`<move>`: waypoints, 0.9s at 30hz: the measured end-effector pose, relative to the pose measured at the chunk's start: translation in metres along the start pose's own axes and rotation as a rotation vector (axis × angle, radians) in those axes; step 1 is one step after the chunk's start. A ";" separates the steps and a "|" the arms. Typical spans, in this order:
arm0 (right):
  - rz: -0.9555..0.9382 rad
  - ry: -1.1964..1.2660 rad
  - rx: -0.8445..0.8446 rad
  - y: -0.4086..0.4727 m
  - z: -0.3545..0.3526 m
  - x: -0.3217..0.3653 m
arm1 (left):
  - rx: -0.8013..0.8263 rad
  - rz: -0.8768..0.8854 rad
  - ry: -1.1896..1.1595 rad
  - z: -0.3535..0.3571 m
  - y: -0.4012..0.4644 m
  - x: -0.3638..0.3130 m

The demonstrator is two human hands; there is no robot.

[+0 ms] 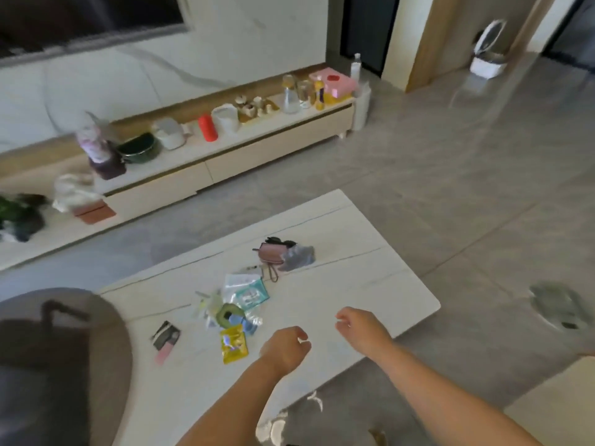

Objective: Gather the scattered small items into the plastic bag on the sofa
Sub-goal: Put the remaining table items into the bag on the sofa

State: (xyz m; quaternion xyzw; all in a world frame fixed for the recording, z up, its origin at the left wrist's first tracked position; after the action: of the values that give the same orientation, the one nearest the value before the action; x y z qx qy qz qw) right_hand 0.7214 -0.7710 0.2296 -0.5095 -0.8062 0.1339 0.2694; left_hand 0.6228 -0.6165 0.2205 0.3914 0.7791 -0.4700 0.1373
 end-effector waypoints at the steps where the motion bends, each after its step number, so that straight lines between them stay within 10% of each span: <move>1: -0.028 -0.013 0.003 0.000 0.008 0.022 | -0.017 -0.024 -0.015 -0.013 -0.006 0.022; 13: -0.358 -0.320 0.108 0.008 0.122 0.241 | -0.130 -0.251 -0.215 -0.120 -0.060 0.231; 27: -0.465 -0.415 0.276 0.136 0.256 0.320 | -0.274 -0.395 -0.351 -0.145 0.047 0.387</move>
State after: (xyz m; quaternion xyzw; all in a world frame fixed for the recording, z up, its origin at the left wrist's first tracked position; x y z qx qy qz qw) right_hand 0.5702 -0.4098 0.0486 -0.2328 -0.9127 0.2774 0.1892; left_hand 0.4256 -0.2967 0.0417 0.1228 0.8608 -0.4384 0.2275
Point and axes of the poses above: each hand's wrist, its own y-axis towards the middle knuckle, its own z-axis out of the palm, x = y × z, the point moved 2 cm from there along y, towards the middle knuckle, and after that the axes turned 12 degrees about -y, right-handed, at the moved point
